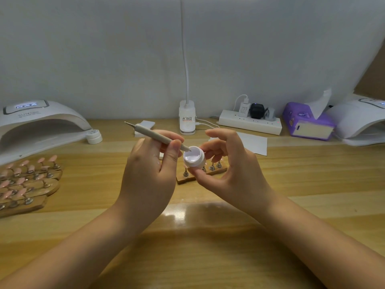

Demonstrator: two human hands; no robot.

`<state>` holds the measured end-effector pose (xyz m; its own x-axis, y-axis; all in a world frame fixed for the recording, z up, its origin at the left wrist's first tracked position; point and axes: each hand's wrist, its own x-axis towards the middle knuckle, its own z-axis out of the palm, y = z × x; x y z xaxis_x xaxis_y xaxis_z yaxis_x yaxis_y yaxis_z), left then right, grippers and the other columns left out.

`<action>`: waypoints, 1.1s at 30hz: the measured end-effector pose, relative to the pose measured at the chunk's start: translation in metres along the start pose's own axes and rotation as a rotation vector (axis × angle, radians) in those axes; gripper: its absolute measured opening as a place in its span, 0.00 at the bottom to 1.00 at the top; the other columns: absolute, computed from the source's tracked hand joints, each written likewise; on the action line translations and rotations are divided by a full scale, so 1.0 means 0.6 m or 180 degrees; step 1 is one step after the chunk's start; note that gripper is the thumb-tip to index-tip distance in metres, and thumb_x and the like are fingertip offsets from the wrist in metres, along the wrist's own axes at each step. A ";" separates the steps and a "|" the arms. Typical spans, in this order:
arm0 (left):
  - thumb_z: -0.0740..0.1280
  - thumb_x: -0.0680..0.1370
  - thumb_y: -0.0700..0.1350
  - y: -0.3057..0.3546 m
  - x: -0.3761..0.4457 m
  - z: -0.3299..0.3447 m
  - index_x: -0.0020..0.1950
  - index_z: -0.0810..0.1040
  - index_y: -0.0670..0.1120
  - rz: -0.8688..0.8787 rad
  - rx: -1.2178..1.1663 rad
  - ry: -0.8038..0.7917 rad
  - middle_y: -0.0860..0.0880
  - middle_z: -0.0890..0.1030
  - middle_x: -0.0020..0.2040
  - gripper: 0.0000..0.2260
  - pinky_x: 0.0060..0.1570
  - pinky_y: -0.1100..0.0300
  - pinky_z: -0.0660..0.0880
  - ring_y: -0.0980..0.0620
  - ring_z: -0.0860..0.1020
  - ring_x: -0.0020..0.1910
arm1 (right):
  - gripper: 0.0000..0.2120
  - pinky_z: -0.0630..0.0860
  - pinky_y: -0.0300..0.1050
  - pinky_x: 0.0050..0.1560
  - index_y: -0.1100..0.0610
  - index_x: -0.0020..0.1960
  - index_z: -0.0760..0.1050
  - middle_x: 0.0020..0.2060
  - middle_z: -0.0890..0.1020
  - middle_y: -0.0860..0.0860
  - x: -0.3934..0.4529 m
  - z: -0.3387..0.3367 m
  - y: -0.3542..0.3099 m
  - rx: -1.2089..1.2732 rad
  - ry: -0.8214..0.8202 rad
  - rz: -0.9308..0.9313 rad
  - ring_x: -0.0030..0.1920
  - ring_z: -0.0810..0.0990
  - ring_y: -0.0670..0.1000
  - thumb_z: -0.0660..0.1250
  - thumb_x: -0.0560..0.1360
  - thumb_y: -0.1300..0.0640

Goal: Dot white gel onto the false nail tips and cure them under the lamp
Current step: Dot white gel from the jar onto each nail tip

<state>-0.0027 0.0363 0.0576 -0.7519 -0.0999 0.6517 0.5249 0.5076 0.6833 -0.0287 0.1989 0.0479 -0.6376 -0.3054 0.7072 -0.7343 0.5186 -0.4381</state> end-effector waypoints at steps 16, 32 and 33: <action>0.59 0.79 0.50 -0.001 0.005 -0.003 0.48 0.74 0.57 0.0009 -0.0115 0.0089 0.55 0.79 0.42 0.05 0.43 0.66 0.74 0.59 0.79 0.44 | 0.33 0.79 0.40 0.46 0.60 0.65 0.66 0.48 0.82 0.51 -0.001 0.000 0.001 -0.0001 0.0018 0.0033 0.44 0.80 0.46 0.78 0.67 0.53; 0.61 0.81 0.49 0.007 0.008 -0.003 0.48 0.76 0.51 -0.0252 -0.0419 0.0215 0.54 0.79 0.37 0.06 0.41 0.72 0.72 0.59 0.79 0.41 | 0.34 0.78 0.38 0.46 0.59 0.65 0.66 0.48 0.82 0.50 -0.002 0.002 0.000 -0.0003 0.0031 0.0056 0.44 0.80 0.45 0.78 0.67 0.53; 0.61 0.82 0.48 0.005 0.009 -0.003 0.47 0.77 0.51 -0.0391 -0.0504 0.0214 0.54 0.80 0.36 0.07 0.40 0.72 0.72 0.59 0.79 0.40 | 0.34 0.78 0.38 0.46 0.59 0.65 0.65 0.48 0.82 0.50 -0.002 0.002 0.000 0.0002 0.0040 0.0049 0.44 0.79 0.45 0.78 0.67 0.53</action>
<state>-0.0044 0.0356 0.0641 -0.7885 -0.2123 0.5773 0.4912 0.3477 0.7987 -0.0282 0.1984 0.0464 -0.6460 -0.2874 0.7072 -0.7245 0.5227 -0.4494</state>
